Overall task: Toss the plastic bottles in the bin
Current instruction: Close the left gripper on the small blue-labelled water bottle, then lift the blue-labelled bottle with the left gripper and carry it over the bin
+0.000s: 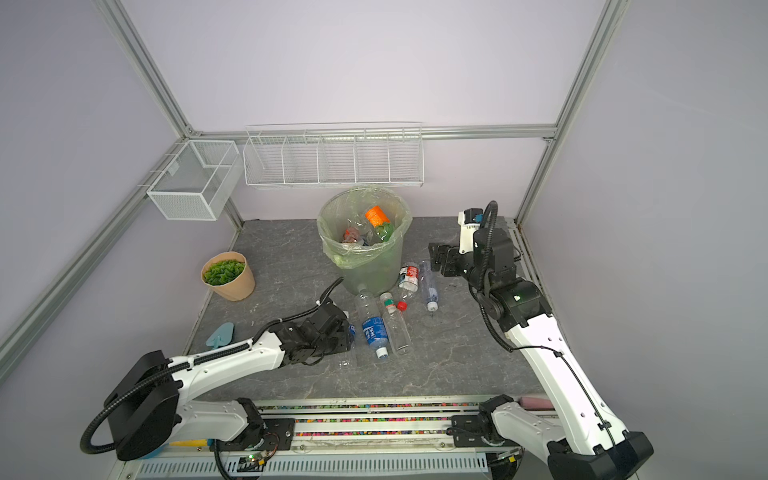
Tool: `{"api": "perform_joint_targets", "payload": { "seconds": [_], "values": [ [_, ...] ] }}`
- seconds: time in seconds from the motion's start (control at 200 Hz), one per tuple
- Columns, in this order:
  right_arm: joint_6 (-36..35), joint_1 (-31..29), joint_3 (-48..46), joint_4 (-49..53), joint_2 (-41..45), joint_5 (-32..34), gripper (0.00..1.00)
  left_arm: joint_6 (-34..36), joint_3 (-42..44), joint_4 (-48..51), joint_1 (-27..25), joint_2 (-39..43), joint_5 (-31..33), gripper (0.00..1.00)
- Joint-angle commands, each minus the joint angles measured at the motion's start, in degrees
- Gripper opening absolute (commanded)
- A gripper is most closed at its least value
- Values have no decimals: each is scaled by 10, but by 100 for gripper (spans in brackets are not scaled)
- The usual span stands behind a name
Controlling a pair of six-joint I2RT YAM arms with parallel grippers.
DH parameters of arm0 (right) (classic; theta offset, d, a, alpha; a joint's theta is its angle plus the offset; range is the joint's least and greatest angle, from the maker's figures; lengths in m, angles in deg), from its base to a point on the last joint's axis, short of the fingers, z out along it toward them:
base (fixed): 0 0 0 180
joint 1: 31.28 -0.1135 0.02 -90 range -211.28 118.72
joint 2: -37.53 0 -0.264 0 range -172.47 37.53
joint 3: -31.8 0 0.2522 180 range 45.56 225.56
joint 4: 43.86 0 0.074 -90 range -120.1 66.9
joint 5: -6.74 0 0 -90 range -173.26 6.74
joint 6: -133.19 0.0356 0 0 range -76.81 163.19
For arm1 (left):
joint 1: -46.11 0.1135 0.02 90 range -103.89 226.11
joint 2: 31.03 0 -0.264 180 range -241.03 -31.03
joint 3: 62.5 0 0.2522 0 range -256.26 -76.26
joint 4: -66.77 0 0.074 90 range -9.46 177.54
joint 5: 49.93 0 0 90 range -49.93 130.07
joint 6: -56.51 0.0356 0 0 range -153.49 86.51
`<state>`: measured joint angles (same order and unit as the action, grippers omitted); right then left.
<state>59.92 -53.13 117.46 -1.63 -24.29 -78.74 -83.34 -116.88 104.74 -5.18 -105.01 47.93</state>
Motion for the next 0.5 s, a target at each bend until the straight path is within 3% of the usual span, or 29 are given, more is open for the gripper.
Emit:
{"api": "perform_joint_targets", "payload": {
  "seconds": [0.0,0.495],
  "values": [
    [7,2,-12,-12,11,0,90,10,-13,0,-2,39,34,32],
    [12,3,-42,-6,33,5,90,74,18,-27,-1,227,133,31]
  ]
}}
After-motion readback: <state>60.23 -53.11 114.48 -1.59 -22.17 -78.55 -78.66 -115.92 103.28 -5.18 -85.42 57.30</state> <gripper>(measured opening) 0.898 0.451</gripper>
